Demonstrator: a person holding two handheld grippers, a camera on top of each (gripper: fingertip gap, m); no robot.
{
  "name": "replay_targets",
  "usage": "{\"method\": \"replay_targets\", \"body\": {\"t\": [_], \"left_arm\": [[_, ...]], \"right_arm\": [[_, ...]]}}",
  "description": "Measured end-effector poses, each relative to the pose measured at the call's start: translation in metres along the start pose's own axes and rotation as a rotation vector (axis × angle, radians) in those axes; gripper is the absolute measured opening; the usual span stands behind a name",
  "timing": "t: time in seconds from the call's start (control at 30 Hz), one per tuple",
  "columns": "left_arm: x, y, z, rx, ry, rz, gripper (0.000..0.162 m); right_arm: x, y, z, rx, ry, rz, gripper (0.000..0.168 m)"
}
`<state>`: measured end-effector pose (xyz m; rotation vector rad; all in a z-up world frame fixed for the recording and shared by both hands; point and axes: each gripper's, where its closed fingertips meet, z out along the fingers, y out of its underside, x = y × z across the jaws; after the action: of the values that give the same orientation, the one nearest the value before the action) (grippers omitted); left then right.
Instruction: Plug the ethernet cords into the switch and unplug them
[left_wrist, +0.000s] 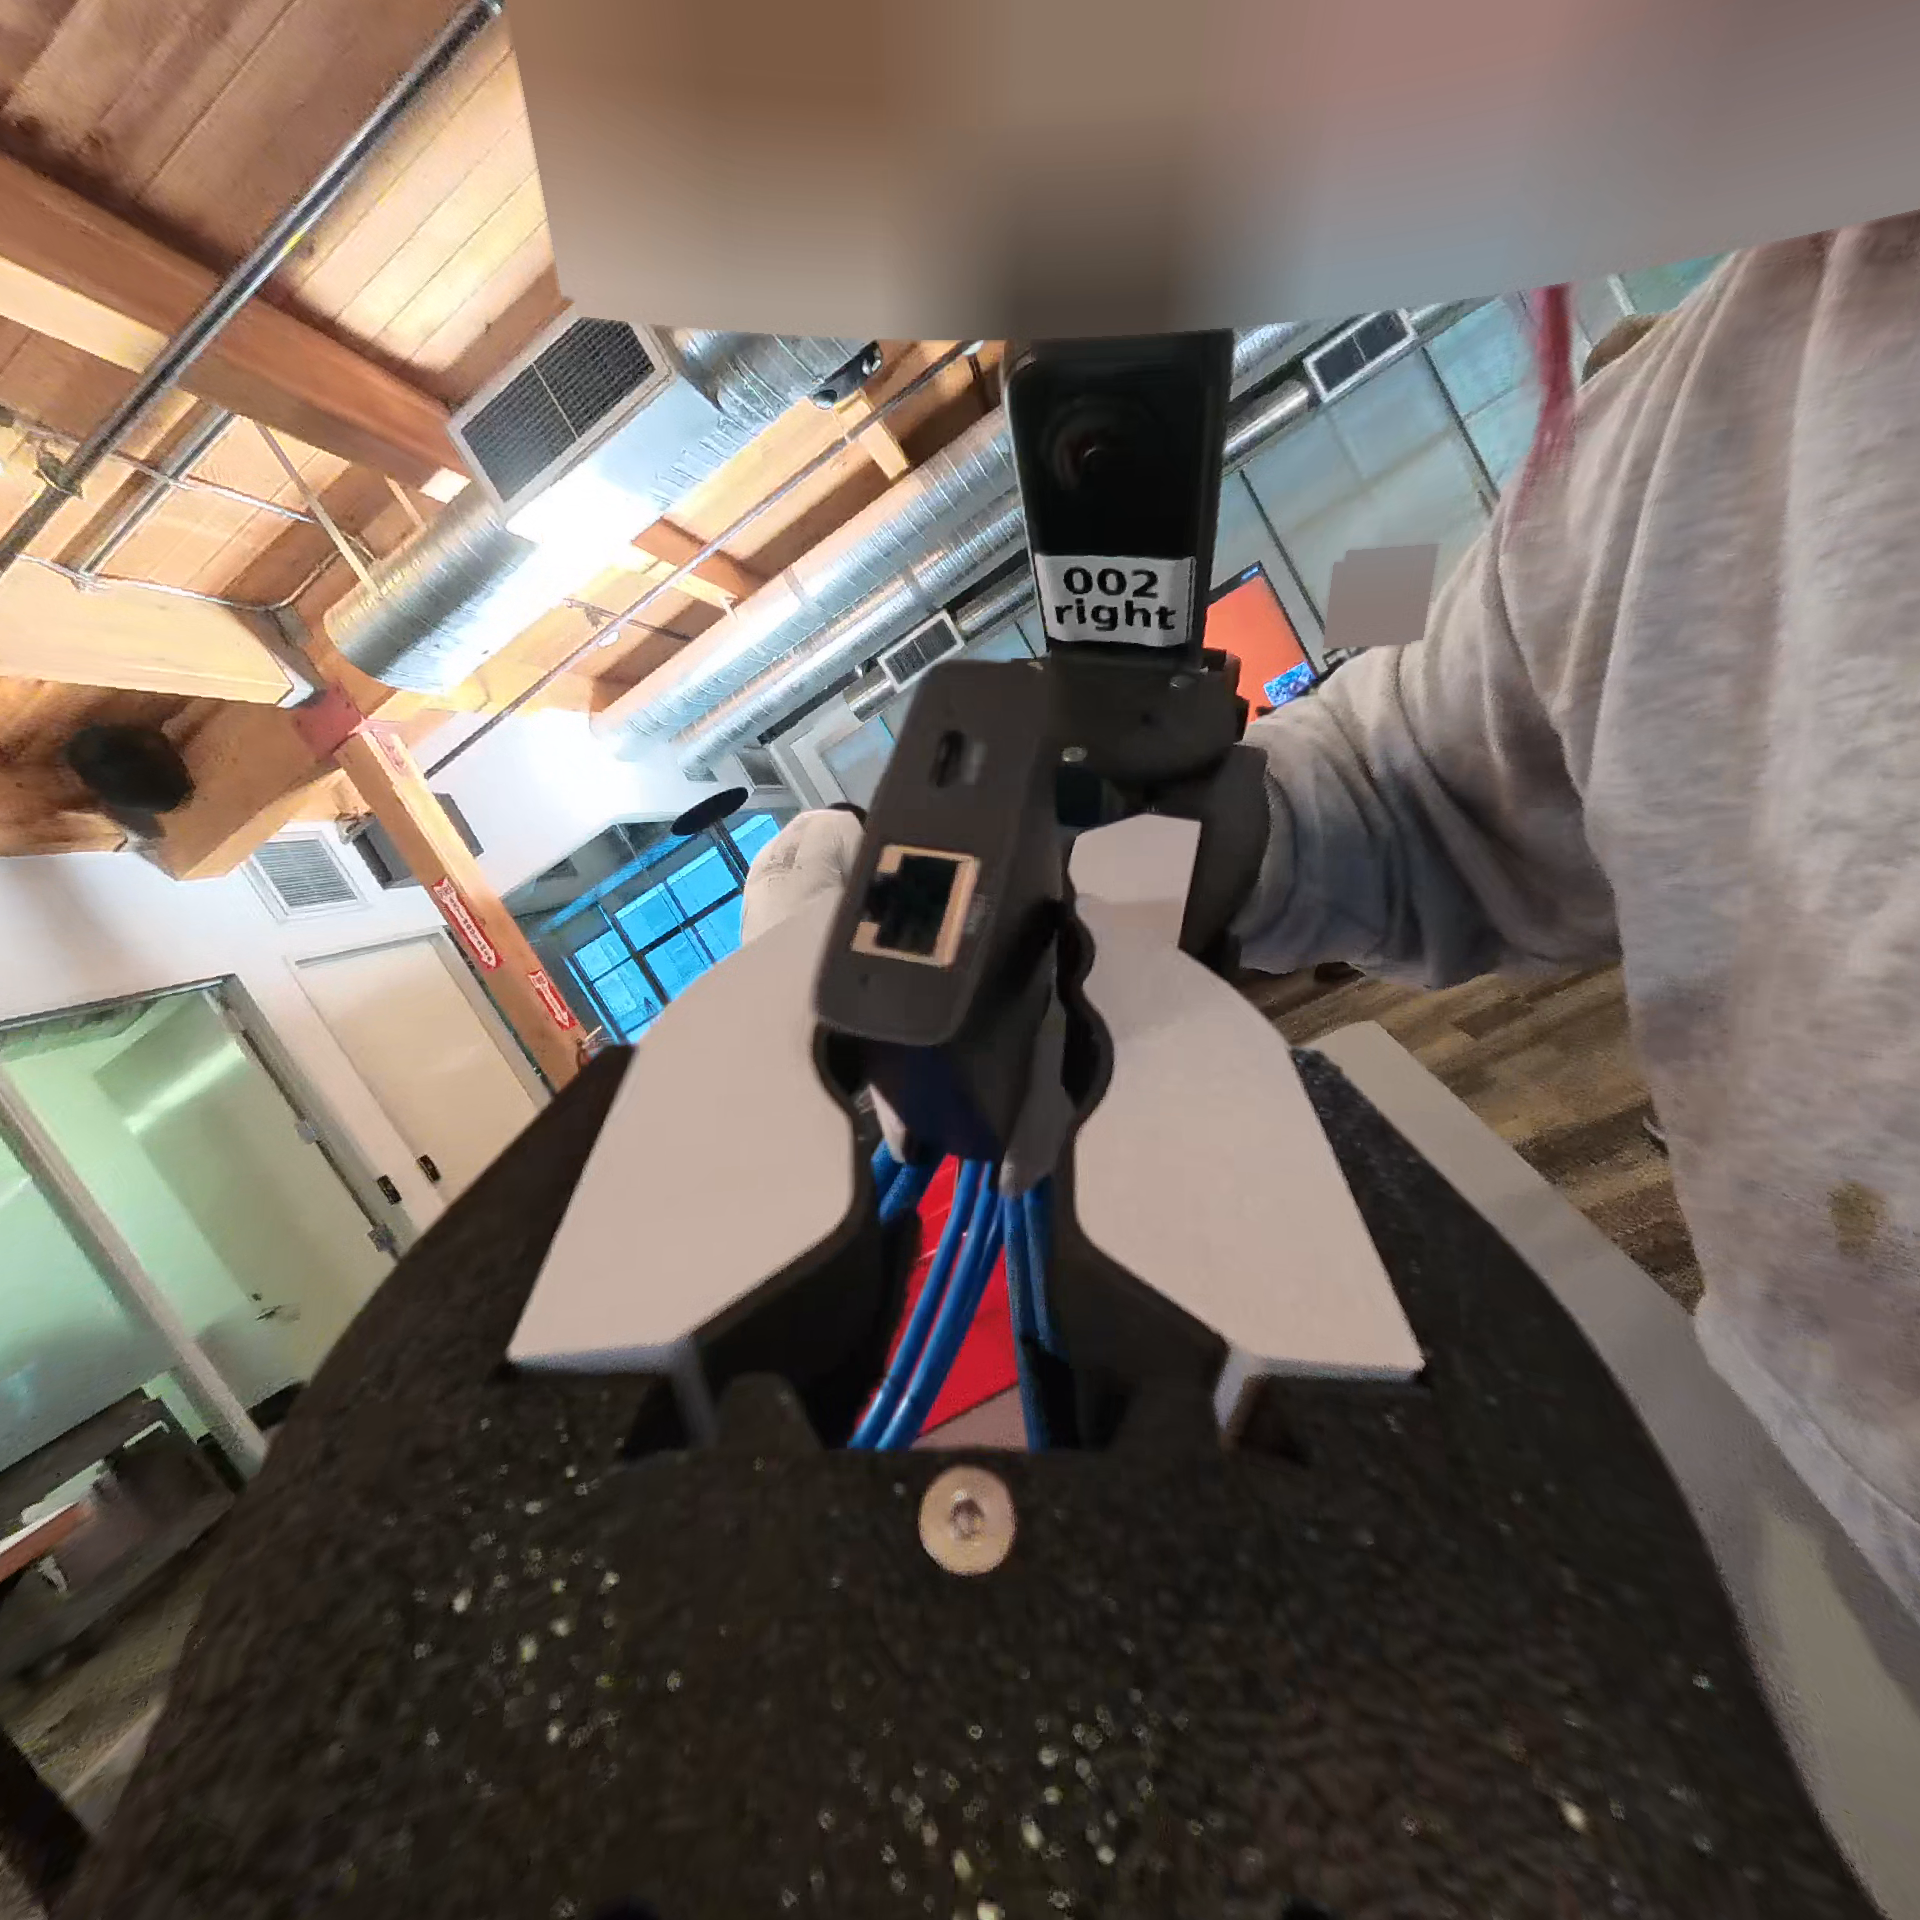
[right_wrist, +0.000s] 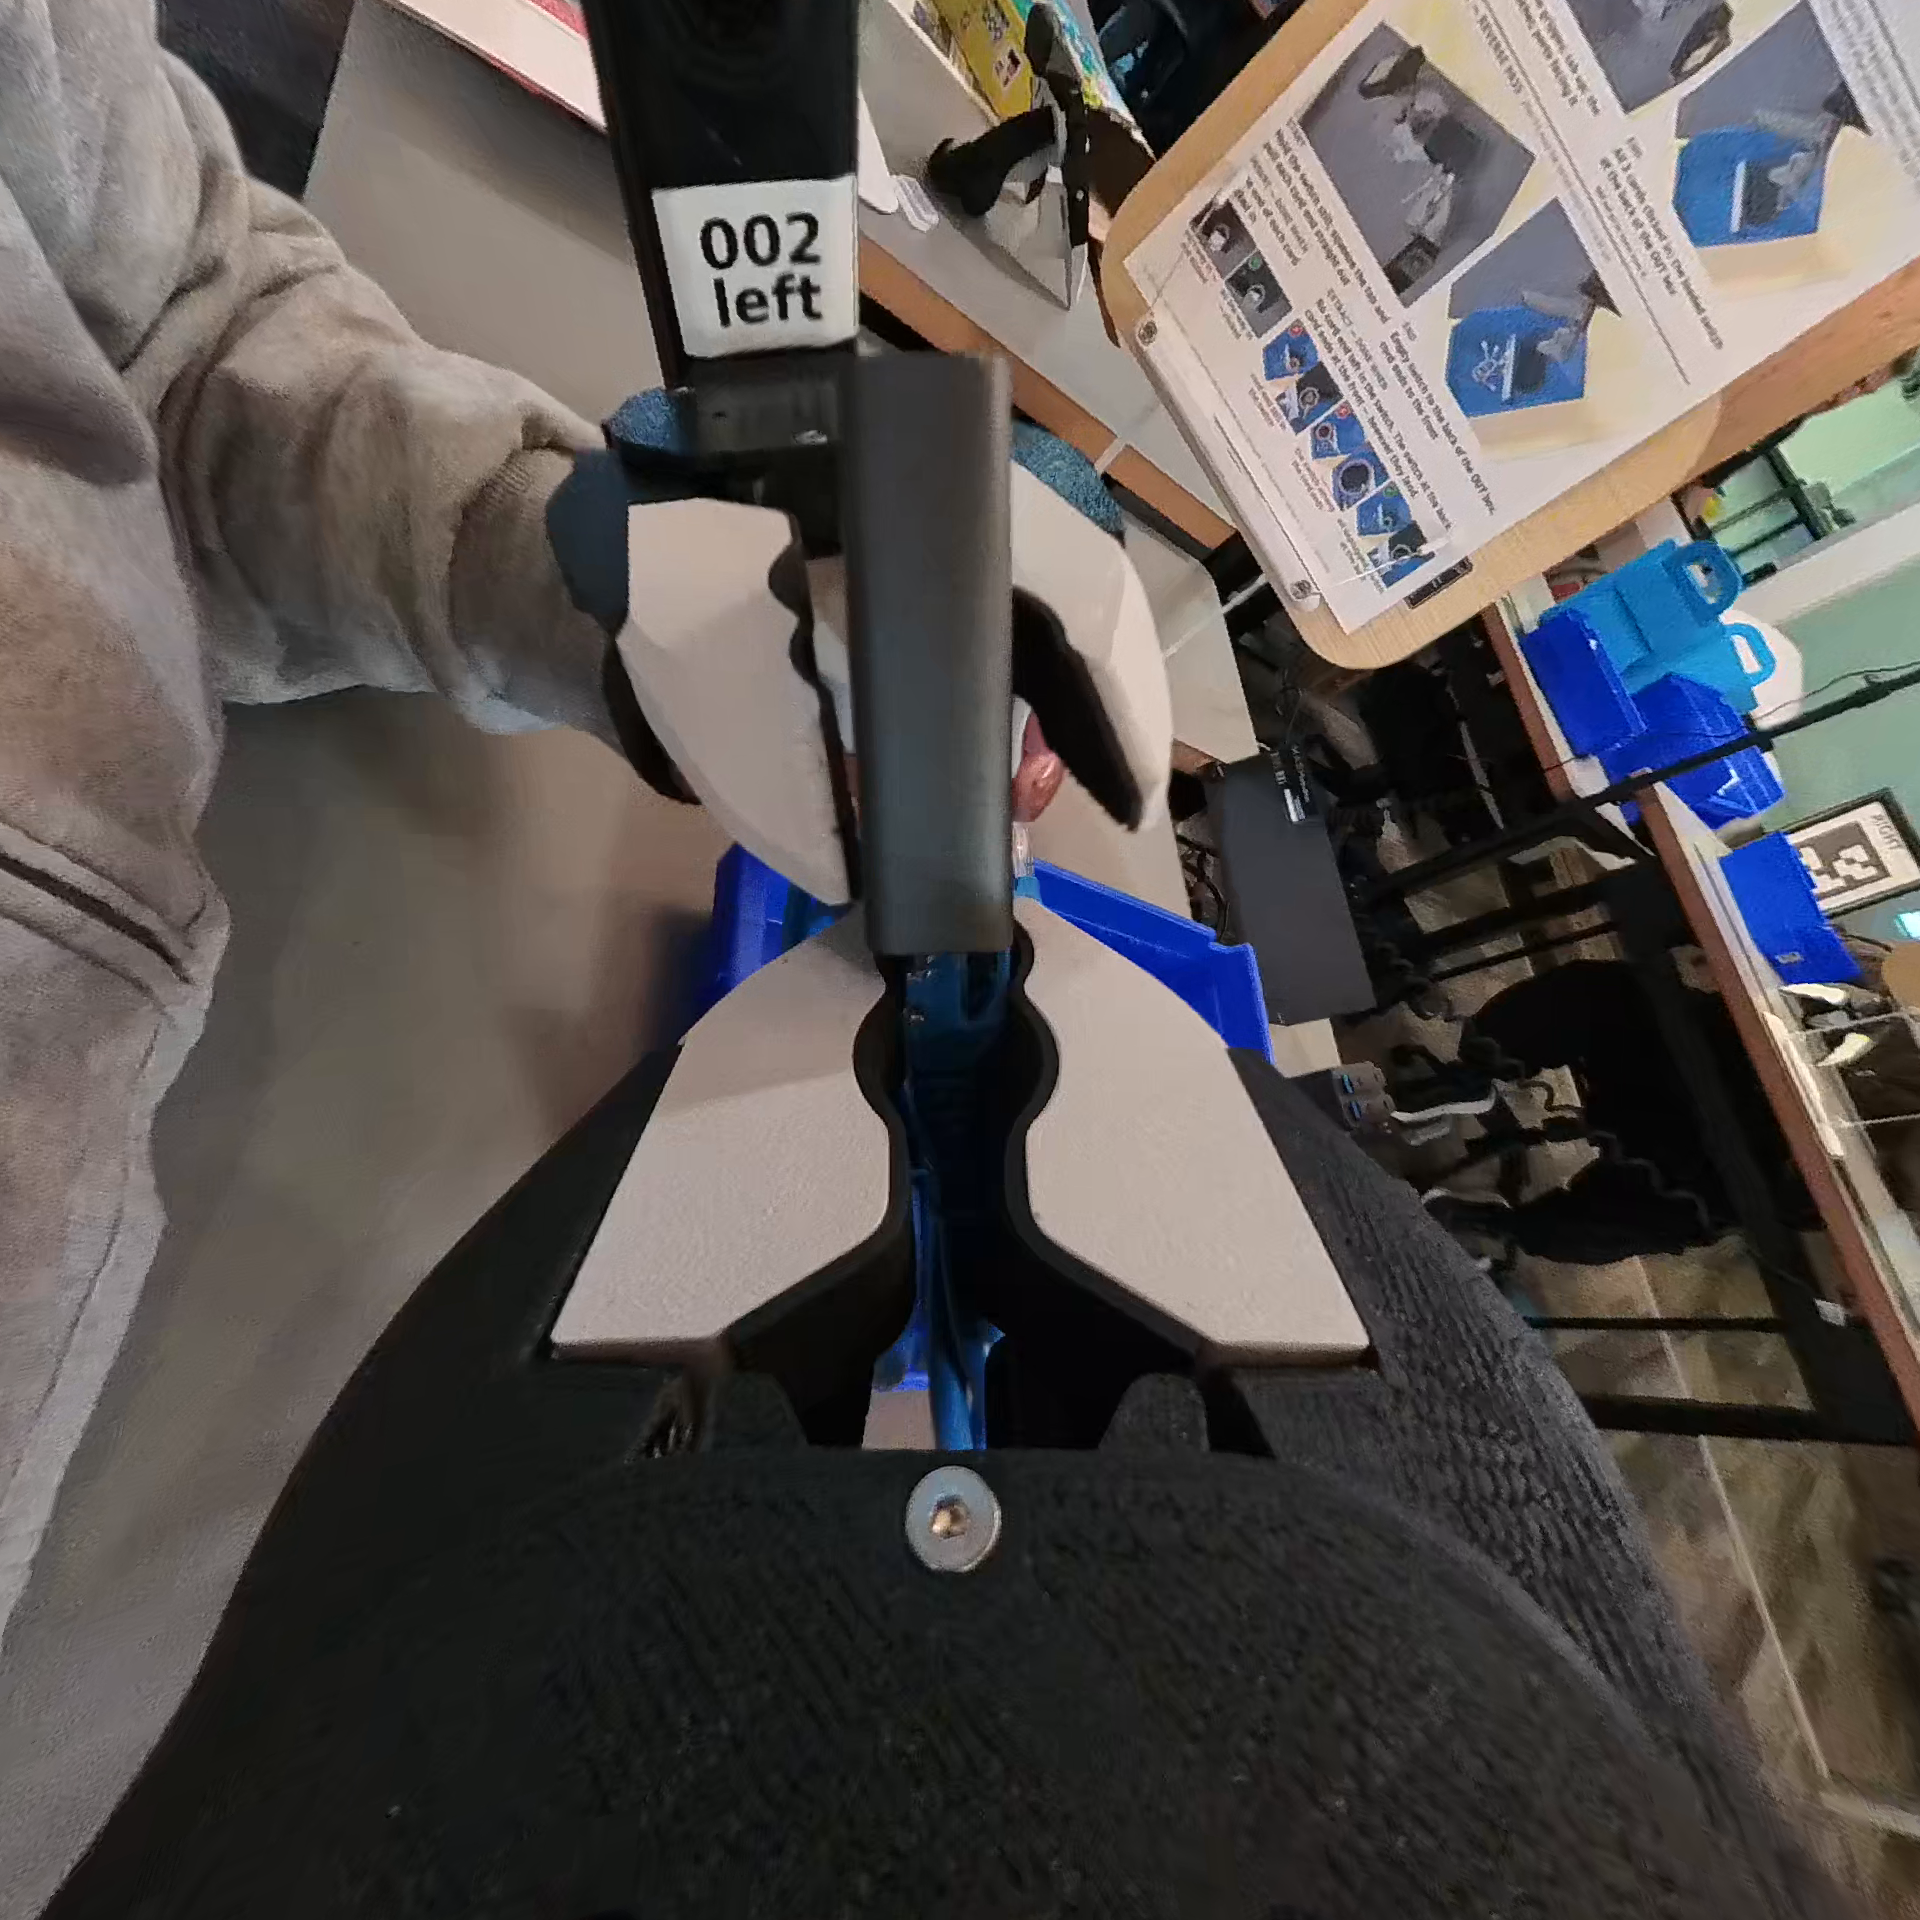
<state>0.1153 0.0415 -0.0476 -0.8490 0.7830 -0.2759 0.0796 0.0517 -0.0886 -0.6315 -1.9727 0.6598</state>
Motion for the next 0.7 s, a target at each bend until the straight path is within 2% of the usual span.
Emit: {"method": "replay_targets", "body": {"t": [0.07, 0.13, 0.27, 0.4, 0.7], "left_arm": [[0.009, -0.002, -0.003, -0.015, 0.047, 0.006, 0.023], [0.022, -0.009, -0.005, -0.03, 0.092, -0.008, 0.021], [0.053, -0.025, -0.01, -0.013, 0.166, -0.044, 0.021], [0.082, -0.028, -0.011, -0.069, 0.183, -0.008, 0.022], [0.097, -0.022, -0.01, -0.126, 0.171, 0.011, 0.023]], "right_arm": [[-0.007, -0.002, 0.0, -0.002, -0.04, -0.013, 0.014], [-0.019, -0.009, -0.001, 0.016, -0.068, -0.093, 0.014], [-0.043, -0.024, -0.011, 0.062, -0.035, -0.508, 0.016], [-0.065, -0.028, -0.02, 0.104, -0.028, -0.737, 0.016], [-0.077, -0.02, -0.027, 0.087, -0.065, -0.752, 0.018]]}}
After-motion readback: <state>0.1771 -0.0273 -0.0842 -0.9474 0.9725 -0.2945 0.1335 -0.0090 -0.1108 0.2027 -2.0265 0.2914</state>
